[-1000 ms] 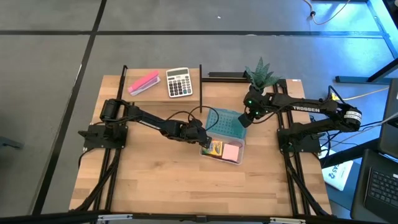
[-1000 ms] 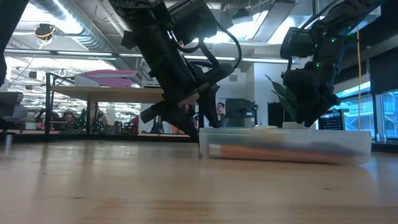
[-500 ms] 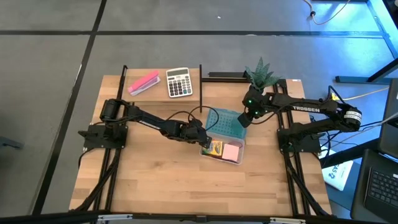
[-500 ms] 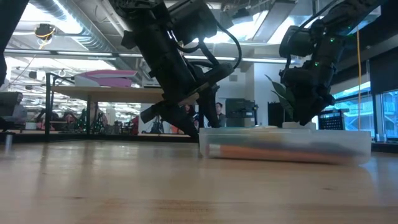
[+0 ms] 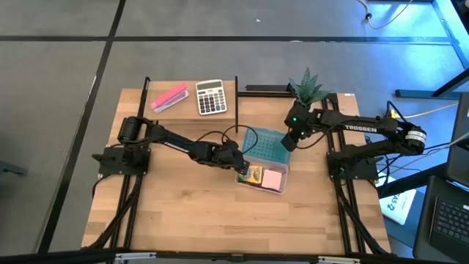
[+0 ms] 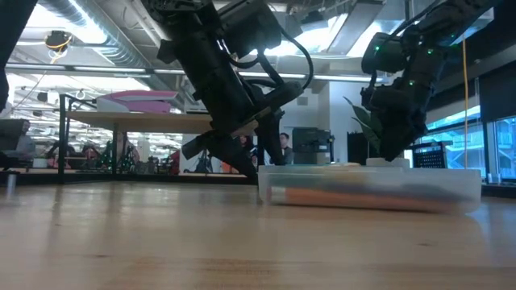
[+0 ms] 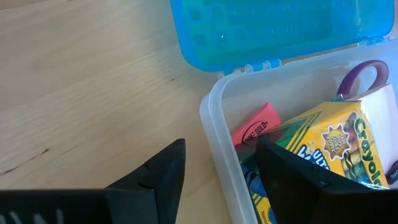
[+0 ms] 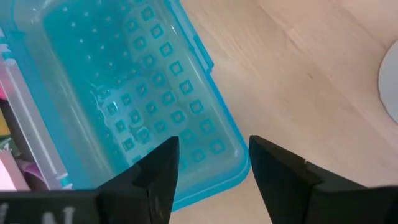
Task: Pack school essentials
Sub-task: Close the supply box
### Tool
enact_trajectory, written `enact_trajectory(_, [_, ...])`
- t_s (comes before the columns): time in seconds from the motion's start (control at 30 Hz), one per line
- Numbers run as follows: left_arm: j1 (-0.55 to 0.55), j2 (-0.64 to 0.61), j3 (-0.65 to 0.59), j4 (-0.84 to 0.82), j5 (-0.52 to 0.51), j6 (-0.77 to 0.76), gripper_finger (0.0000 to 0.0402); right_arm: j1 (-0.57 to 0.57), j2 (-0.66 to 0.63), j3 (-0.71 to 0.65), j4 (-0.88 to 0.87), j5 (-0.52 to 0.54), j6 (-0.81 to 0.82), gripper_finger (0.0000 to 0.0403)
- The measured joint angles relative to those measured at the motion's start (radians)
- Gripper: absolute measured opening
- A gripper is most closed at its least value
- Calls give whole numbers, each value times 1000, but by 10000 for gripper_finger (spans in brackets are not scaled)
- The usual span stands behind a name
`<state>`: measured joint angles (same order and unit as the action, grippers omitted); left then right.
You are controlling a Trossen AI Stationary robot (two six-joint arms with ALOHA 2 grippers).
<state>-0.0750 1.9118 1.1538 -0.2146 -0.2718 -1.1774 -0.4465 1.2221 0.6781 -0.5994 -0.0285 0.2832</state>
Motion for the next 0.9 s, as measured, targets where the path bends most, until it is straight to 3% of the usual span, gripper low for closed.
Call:
enact_trajectory(0.53, [0,0,-1,-1,0,1,188,0,139,0,37,35,-72,196])
enact_trajectory(0.9, [0,0,-1,-1,-1,2,188,0,154,0,49,35,-79,196])
